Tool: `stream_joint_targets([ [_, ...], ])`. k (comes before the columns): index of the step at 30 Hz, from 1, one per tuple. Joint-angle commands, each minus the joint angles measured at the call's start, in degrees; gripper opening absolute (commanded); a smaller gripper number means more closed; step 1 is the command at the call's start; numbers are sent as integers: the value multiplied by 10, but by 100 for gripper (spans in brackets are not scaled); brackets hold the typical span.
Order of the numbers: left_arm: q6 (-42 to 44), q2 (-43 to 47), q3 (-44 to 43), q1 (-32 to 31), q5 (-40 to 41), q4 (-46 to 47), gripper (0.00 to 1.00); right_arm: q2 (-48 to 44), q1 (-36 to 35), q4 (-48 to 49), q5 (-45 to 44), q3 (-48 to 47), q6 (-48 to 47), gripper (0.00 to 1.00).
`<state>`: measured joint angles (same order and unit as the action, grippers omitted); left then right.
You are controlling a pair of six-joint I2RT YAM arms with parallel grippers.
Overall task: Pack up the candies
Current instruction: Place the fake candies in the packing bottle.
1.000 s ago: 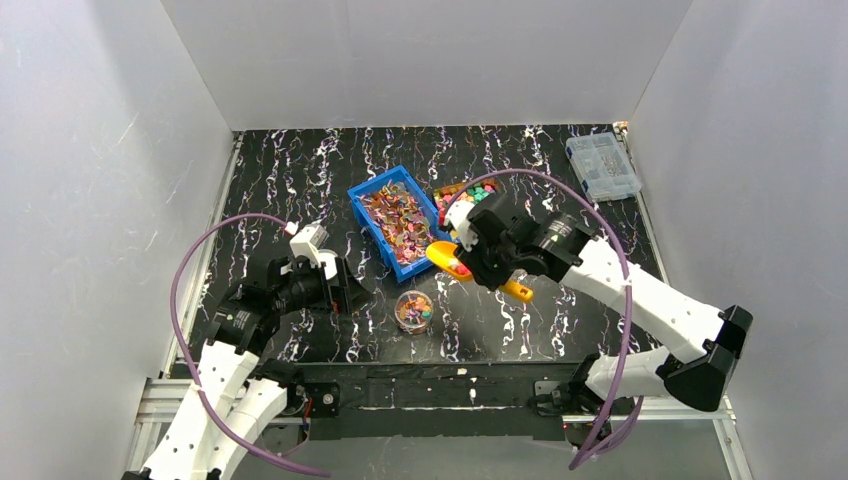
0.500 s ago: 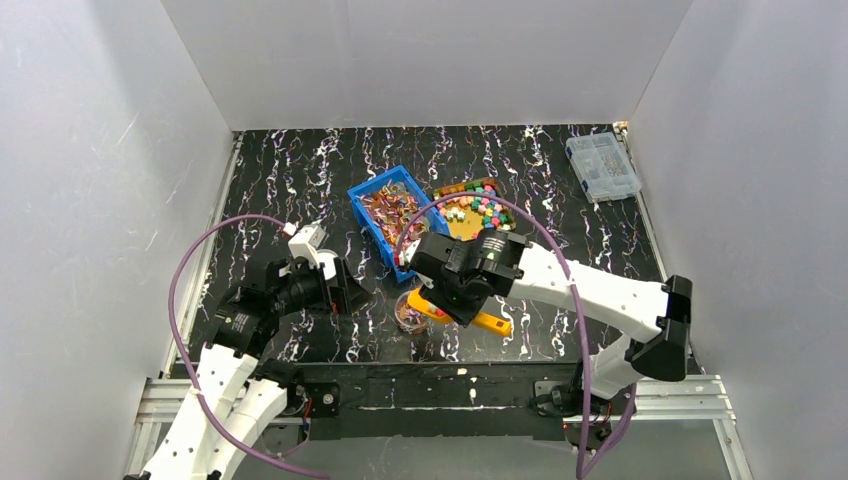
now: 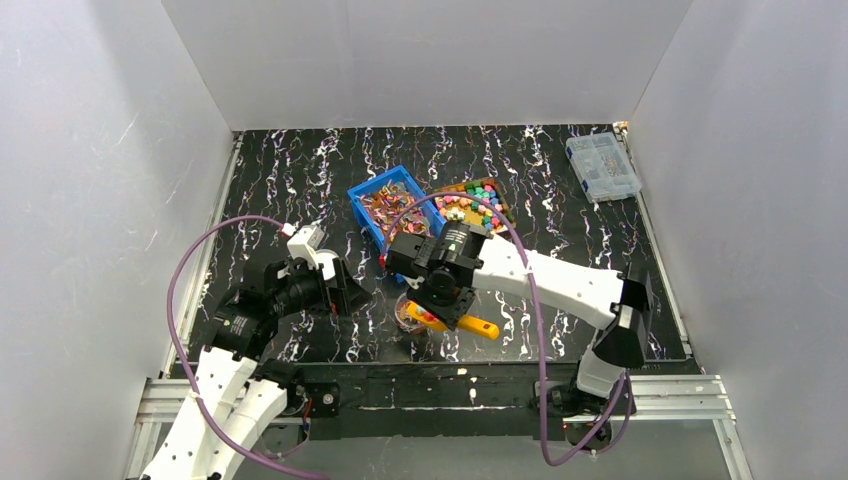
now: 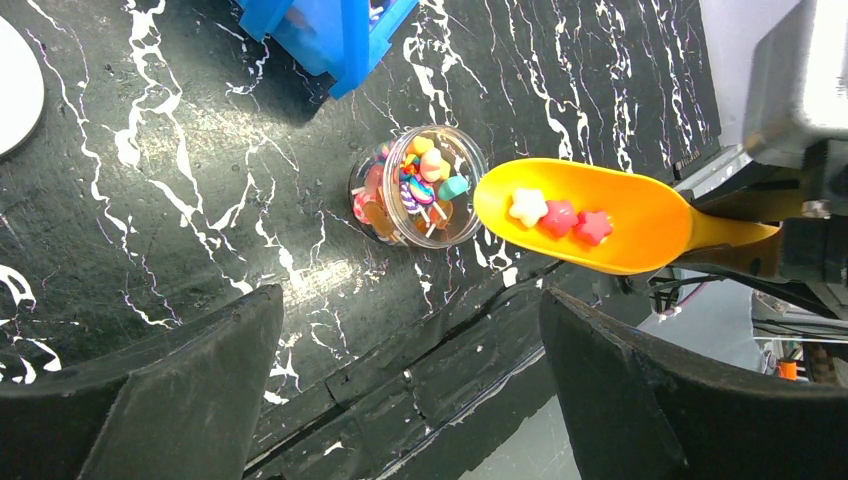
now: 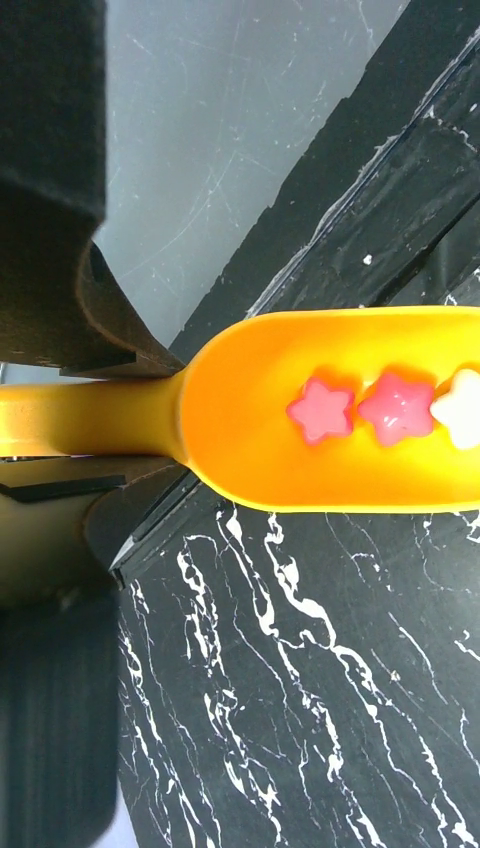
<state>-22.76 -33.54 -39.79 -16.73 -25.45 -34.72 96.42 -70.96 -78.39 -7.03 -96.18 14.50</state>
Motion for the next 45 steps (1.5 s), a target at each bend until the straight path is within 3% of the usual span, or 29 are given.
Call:
stream_joint_targets([
  [1, 3, 6, 7, -3, -1, 4, 99, 21, -3, -30, 18, -40, 8, 1],
  [26, 2, 7, 10, -3, -16, 12, 99, 58, 35, -30, 41, -42, 3, 1],
  [36, -5, -20, -6, -9, -56, 2, 99, 11, 30, 1, 27, -3, -26, 1],
  [45, -33, -54, -34, -9, -90, -8, 99, -73, 24, 94, 34, 80, -51, 1],
])
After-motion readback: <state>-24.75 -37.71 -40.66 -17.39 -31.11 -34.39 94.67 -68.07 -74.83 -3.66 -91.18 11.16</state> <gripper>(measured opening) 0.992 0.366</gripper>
